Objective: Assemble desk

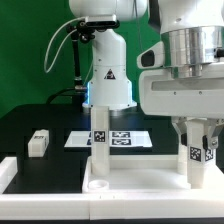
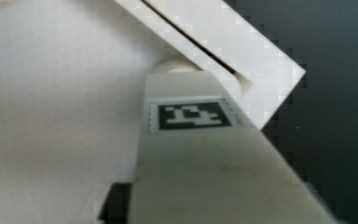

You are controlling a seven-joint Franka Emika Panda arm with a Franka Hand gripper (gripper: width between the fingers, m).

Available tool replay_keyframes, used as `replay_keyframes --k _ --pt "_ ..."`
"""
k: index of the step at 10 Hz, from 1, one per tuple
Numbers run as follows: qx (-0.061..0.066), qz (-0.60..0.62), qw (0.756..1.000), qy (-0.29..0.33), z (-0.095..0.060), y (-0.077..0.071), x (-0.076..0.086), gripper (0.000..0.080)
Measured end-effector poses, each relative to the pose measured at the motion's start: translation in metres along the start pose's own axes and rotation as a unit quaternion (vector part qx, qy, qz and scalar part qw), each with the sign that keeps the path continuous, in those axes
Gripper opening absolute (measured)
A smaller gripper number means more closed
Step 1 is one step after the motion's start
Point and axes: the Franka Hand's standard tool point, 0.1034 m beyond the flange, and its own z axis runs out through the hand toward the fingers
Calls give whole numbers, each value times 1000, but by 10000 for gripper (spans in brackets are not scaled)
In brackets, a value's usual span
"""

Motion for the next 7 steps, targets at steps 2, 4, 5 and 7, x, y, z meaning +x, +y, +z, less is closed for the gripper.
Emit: replay_keyframes --k 2,4,5,7 --pt "2 182 983 -29 0 1 -1 291" --pt "-4 234 972 -32 1 2 -3 292" --pt "-5 258 965 -32 1 2 -3 292" --pt "-7 330 943 -34 1 2 -3 292"
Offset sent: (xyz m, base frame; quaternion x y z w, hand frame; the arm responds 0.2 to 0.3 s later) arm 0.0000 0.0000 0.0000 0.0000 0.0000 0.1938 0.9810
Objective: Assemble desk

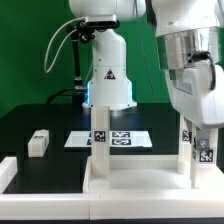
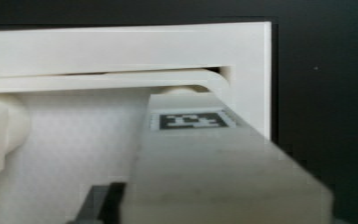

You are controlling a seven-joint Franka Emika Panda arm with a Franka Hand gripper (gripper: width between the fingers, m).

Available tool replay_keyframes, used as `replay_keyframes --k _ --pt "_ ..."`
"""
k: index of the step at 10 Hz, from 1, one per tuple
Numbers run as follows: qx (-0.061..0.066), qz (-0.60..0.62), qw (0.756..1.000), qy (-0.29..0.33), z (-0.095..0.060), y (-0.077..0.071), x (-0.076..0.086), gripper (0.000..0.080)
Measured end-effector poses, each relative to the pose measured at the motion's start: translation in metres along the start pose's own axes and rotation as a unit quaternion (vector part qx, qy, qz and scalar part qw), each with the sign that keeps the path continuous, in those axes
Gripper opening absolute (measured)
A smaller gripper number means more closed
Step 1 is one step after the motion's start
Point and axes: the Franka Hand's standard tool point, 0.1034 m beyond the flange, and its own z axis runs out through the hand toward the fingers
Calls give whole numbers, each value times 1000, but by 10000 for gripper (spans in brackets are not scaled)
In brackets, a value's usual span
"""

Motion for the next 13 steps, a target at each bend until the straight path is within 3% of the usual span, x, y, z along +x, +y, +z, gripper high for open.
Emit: replay_keyframes --k 4,6,7,8,9,11,13 --pt "21 166 986 -1 -1 1 13 294" --pt "21 164 986 2 -1 1 15 301" --pt "21 163 986 2 -1 1 15 525" --pt "22 153 988 2 -3 1 16 525" --pt "26 138 990 1 -9 -1 19 627" --pt "44 93 995 -10 -44 -8 35 643" --pt "42 94 995 -9 -43 -5 36 648"
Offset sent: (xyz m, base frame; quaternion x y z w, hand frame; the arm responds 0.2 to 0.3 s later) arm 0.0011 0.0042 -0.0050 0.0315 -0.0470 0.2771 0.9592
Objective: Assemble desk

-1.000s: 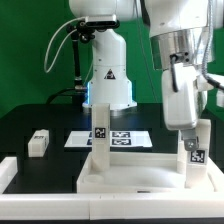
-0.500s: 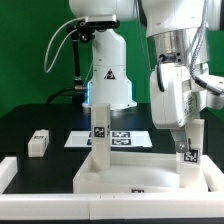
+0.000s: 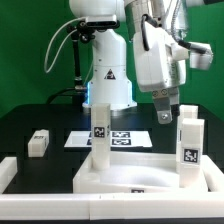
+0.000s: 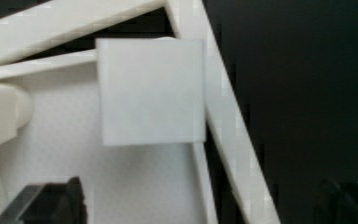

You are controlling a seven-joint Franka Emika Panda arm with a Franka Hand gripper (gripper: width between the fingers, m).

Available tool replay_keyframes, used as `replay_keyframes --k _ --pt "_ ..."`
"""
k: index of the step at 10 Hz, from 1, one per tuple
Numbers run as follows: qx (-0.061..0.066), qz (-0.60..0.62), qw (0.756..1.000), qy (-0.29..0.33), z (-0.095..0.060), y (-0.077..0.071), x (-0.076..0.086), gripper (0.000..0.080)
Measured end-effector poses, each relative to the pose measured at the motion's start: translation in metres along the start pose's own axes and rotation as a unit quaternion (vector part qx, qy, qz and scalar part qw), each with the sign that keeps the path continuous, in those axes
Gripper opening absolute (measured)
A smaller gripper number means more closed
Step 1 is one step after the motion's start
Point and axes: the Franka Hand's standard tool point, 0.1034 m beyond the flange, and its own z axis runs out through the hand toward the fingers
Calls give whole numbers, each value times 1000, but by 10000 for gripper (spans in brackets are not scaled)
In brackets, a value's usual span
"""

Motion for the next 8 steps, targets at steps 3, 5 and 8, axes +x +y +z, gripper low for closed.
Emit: replay_keyframes --k 3,5,8 --pt "-1 -1 1000 1 2 1 0 649" --pt "-2 -8 1000 2 2 1 1 649" --pt "7 -113 994 -13 -34 8 50 649"
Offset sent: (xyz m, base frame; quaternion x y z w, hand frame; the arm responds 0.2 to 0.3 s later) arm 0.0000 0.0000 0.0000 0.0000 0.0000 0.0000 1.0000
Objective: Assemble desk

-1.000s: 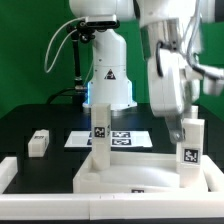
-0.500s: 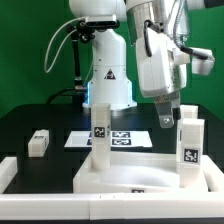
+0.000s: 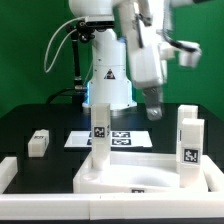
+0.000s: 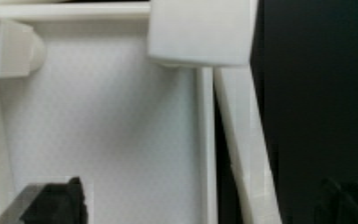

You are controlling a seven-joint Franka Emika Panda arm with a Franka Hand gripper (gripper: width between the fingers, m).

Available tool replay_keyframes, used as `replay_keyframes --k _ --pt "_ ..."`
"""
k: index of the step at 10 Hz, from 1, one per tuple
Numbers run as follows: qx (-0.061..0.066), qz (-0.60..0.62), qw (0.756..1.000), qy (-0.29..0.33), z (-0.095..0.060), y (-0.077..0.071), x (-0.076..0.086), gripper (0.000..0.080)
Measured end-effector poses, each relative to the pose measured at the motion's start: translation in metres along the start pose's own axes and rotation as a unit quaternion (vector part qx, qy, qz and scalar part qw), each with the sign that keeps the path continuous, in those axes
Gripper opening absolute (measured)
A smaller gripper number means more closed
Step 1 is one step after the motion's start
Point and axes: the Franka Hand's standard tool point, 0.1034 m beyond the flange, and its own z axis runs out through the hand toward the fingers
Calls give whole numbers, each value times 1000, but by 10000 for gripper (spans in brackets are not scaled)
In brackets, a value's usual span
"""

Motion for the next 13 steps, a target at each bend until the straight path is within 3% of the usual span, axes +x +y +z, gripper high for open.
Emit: replay_keyframes --k 1,2,7,10,12,13 --pt "5 -62 998 -3 -12 5 18 649" --pt "5 -103 995 -4 -16 10 24 649" --pt "2 -281 960 -2 -13 12 27 649" --pt "-7 -452 892 8 -16 34 91 649" --pt "-28 -540 841 9 -8 55 148 649" --pt "-39 -558 829 13 3 63 156 649"
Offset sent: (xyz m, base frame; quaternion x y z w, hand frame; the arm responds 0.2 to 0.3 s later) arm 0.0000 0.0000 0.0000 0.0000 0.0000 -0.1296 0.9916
